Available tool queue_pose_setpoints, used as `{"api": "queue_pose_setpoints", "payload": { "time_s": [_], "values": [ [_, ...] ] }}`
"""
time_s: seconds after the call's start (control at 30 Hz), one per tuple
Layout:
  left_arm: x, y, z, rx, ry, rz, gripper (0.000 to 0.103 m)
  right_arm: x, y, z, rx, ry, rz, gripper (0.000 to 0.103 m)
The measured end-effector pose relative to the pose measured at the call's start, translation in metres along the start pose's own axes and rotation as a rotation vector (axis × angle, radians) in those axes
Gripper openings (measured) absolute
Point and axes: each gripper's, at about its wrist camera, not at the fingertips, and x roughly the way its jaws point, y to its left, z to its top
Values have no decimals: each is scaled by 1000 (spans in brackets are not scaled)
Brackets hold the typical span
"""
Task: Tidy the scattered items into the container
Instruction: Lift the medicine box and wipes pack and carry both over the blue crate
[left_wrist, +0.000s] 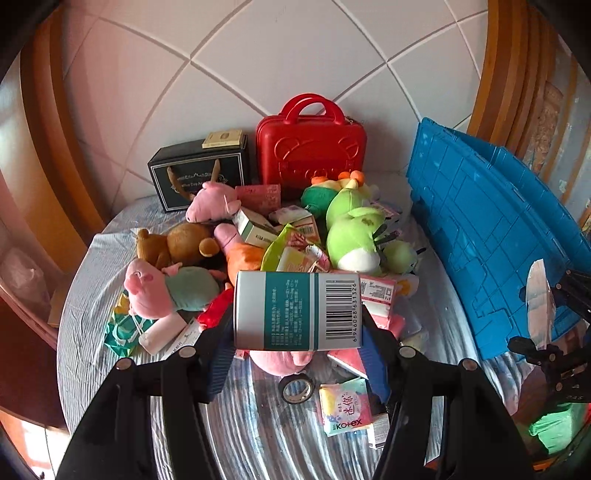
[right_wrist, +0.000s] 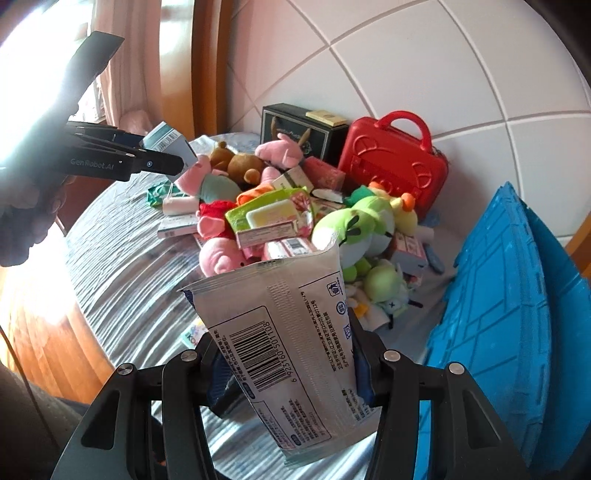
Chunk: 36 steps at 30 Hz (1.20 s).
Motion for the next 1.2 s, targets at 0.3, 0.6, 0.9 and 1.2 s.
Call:
{"api": "queue_pose_setpoints", "payload": {
  "time_s": [0.3,0.6,0.9,1.2],
  "values": [
    [-30,-30,39,40,-64,11,59,-58,-35,13,89,-114,-26,52],
    [-57,-87,77,118,-135,-8,59,-103,-74,10,152,-209,-53,52],
    [-68,-165,107,215,-188,-62,59,-147,-125,-8,235,-305,-103,52],
    [-63,-243,124,308,-204,-126,59,-189,-173,-32,303,-381,-176,52]
  ]
}}
